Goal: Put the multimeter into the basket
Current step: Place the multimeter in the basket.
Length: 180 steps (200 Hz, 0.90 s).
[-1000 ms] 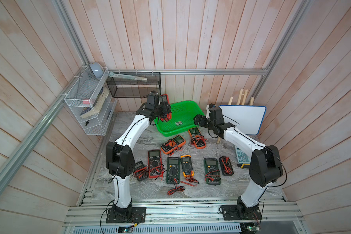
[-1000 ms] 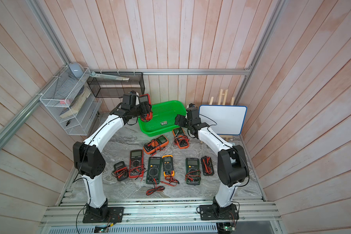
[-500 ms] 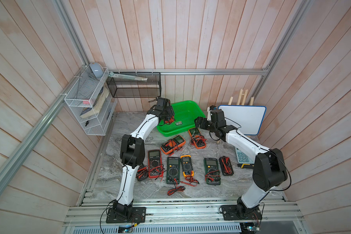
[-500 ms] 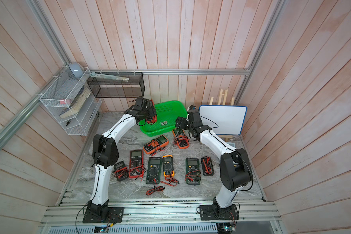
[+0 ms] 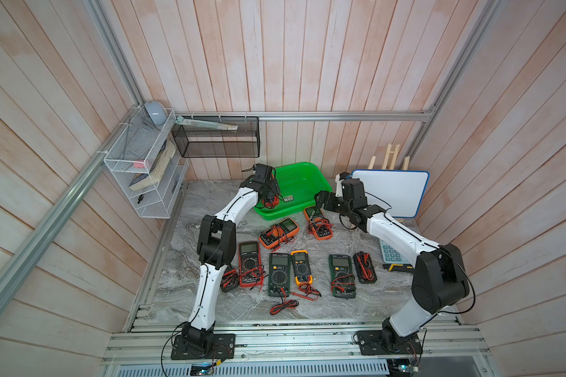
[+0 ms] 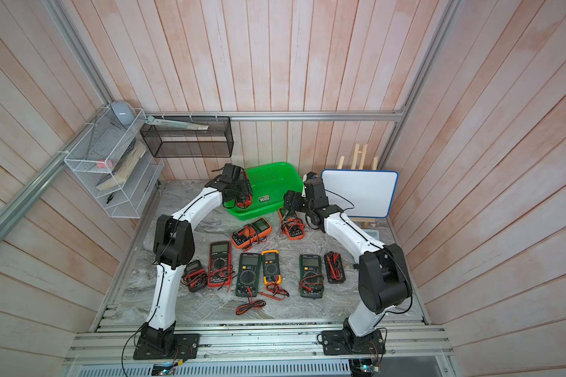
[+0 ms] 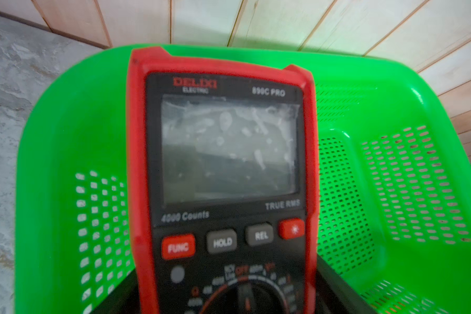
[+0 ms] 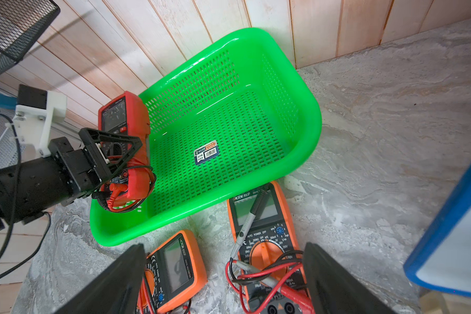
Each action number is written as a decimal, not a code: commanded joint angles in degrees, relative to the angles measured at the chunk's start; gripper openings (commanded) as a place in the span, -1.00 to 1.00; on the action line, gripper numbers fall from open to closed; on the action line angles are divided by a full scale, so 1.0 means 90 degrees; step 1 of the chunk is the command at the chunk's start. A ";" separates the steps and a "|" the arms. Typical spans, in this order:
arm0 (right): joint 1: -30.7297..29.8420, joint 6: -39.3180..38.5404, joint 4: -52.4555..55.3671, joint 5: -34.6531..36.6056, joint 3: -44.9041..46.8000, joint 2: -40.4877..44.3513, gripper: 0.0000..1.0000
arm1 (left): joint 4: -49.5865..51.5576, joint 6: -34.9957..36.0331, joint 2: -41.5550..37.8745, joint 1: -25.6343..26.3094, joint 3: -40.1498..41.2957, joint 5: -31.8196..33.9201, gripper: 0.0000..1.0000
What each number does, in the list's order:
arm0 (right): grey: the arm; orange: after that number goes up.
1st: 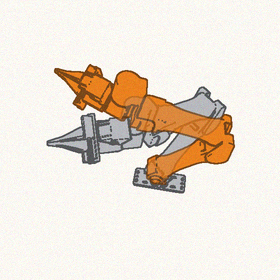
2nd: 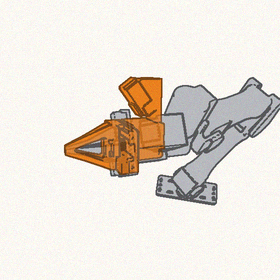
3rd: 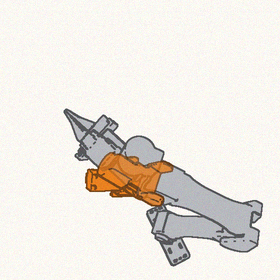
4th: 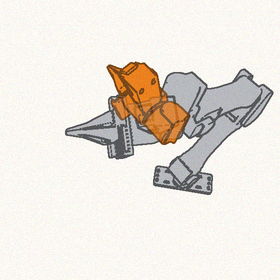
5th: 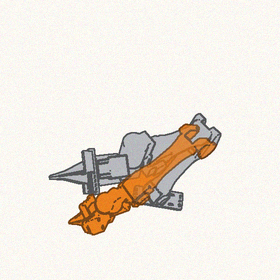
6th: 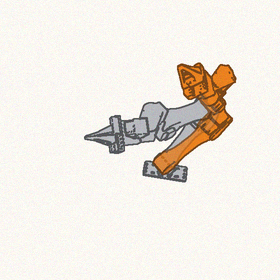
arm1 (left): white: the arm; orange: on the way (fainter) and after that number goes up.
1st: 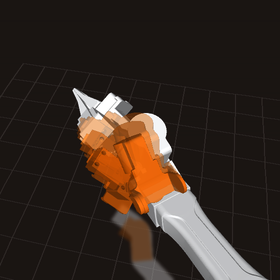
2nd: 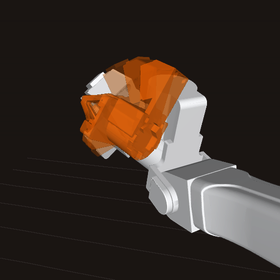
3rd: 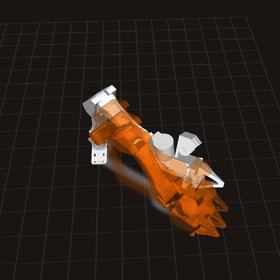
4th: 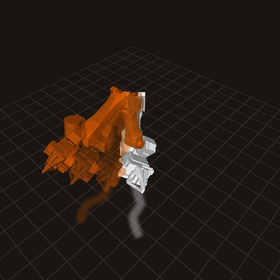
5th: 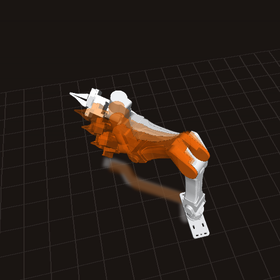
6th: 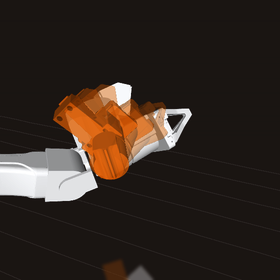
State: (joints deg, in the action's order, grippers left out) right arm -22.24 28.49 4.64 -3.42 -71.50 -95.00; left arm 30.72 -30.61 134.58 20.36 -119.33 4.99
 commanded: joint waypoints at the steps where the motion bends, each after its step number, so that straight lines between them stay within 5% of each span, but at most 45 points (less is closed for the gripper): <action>1: -0.0080 0.0076 -0.0017 -0.0099 0.0124 0.0211 0.91 | -0.0369 0.0224 -0.0191 -0.0050 0.0285 0.0158 -1.00; 102: -0.0400 0.0360 -0.0239 -0.0166 0.0343 0.0180 0.92 | -0.0718 0.0585 -0.0972 -0.0504 0.1625 0.0295 -1.00; 109: -0.0405 0.0367 -0.0251 -0.0155 0.0330 0.0158 0.92 | -0.0723 0.0584 -0.0989 -0.0526 0.1627 0.0286 -0.77; 143: -0.0400 0.0309 -0.0152 -0.0109 0.0111 -0.0009 0.92 | -0.0759 0.0520 -0.1015 -0.0538 0.1512 0.0197 0.97; 180: -0.0405 0.0263 -0.0079 -0.0114 -0.0070 -0.0093 0.92 | -0.0723 0.0513 -0.1120 -0.0526 0.1376 0.0312 0.99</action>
State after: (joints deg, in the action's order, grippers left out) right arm -25.63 31.29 3.40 -4.43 -69.76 -94.72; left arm 26.44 -26.55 128.11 15.44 -104.90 6.50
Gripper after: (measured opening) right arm 0.958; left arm 0.995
